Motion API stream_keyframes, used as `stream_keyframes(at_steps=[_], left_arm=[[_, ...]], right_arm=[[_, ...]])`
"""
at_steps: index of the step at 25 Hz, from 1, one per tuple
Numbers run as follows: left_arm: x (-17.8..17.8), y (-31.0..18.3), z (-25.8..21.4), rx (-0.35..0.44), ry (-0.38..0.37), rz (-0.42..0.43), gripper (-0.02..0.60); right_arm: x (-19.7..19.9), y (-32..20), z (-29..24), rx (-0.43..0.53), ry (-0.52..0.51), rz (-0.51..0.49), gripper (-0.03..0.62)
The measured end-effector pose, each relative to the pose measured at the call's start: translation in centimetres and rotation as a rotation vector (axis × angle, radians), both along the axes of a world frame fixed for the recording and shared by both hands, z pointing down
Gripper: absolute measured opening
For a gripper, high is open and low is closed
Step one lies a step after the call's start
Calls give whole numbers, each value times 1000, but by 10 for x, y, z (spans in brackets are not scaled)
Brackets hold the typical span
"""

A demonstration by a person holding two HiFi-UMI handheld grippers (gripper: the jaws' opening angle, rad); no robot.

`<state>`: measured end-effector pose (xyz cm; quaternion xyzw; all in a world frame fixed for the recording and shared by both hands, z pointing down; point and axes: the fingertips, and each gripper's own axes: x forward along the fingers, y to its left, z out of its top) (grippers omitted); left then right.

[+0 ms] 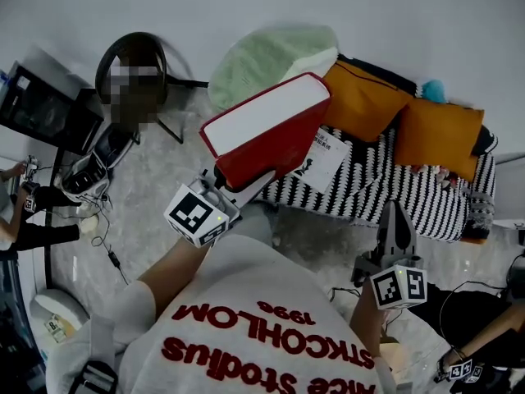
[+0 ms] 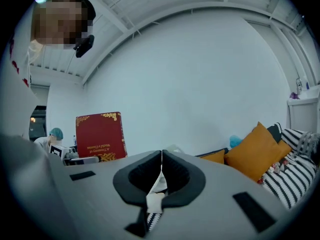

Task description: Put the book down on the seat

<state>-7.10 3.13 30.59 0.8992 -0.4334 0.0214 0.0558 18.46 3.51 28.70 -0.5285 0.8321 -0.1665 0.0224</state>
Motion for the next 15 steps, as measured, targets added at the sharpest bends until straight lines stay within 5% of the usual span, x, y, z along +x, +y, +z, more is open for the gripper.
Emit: stream_keyframes(at_steps=[15], left_arm=[[39,-66,12,-52,33,194,239]], right_arm=[[2,-61,7,-10,14,17,26]])
